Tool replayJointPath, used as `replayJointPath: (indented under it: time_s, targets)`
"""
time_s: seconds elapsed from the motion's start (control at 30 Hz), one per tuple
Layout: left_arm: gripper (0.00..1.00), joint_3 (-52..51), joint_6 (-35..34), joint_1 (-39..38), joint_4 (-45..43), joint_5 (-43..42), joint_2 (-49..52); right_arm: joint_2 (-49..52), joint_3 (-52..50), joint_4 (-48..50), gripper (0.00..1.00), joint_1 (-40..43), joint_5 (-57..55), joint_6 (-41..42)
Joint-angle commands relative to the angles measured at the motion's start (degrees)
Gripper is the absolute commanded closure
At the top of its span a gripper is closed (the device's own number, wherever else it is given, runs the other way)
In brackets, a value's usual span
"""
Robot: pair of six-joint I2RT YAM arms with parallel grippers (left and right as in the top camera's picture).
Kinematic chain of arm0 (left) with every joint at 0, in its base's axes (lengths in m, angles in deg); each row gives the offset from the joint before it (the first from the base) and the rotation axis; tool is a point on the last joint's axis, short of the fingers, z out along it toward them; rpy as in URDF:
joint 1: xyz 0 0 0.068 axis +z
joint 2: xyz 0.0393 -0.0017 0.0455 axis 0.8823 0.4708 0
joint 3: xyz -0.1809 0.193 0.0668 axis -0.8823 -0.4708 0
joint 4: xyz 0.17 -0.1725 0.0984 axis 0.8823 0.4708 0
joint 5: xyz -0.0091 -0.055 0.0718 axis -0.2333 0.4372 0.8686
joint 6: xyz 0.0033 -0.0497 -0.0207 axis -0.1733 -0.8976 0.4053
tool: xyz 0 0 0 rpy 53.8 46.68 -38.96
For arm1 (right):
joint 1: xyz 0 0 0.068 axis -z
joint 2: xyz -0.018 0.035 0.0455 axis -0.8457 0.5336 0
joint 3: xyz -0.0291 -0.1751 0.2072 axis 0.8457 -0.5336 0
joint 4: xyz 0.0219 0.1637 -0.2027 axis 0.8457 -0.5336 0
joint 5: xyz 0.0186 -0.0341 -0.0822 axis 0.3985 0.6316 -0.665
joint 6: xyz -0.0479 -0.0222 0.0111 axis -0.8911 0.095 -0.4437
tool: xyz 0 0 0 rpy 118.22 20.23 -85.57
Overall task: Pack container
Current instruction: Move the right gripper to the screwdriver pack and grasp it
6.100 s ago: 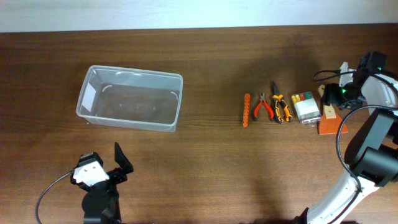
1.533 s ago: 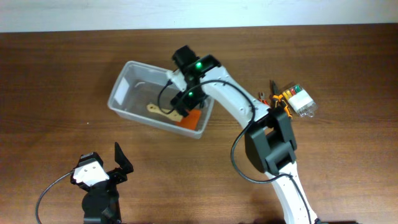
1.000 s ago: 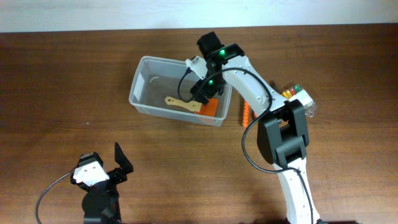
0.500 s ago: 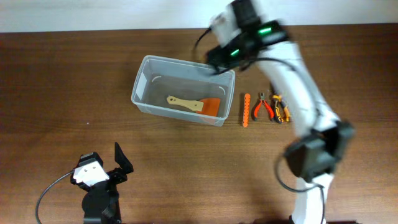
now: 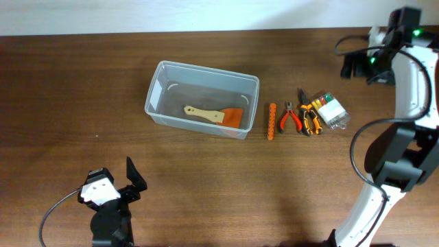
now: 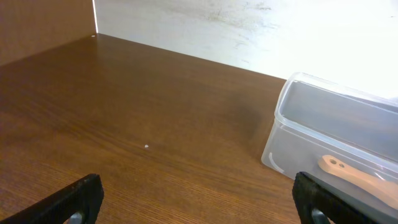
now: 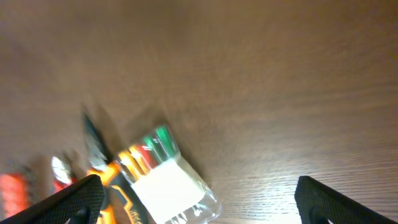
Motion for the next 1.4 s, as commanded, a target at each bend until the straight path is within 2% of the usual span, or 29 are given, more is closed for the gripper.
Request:
replayJointPath:
  time_s: [0.0, 0.23, 0.4, 0.67, 1.03, 1.37]
  targets:
    - [0.01, -0.2, 0.5, -0.22, 0.07, 0.22, -0.28, 0.72, -4.2, 2.12, 0.02, -0.63, 1.81, -7.63]
    - [0.01, -0.22, 0.5, -0.22, 0.07, 0.22, -0.28, 0.72, -15.47, 6.69, 0.01, -0.63, 1.81, -13.07]
    - [0.01, -0.22, 0.5, -0.22, 0.07, 0.22, -0.28, 0.72, -19.58, 8.04, 0.01, -0.63, 1.38, -13.73]
    - [0.01, -0.22, 0.5, -0.22, 0.07, 0.2, -0.28, 0.72, -19.96, 7.1, 0.01, -0.74, 2.34, -15.19]
    - [0.01, -0.22, 0.5, -0.22, 0.07, 0.22, -0.28, 0.72, -19.98, 5.68, 0.03, -2.58, 2.43, -28.09]
    - [0.01, -0.22, 0.5, -0.22, 0.07, 0.22, -0.28, 1.62, -19.98, 9.05, 0.01, -3.52, -5.11, -28.68]
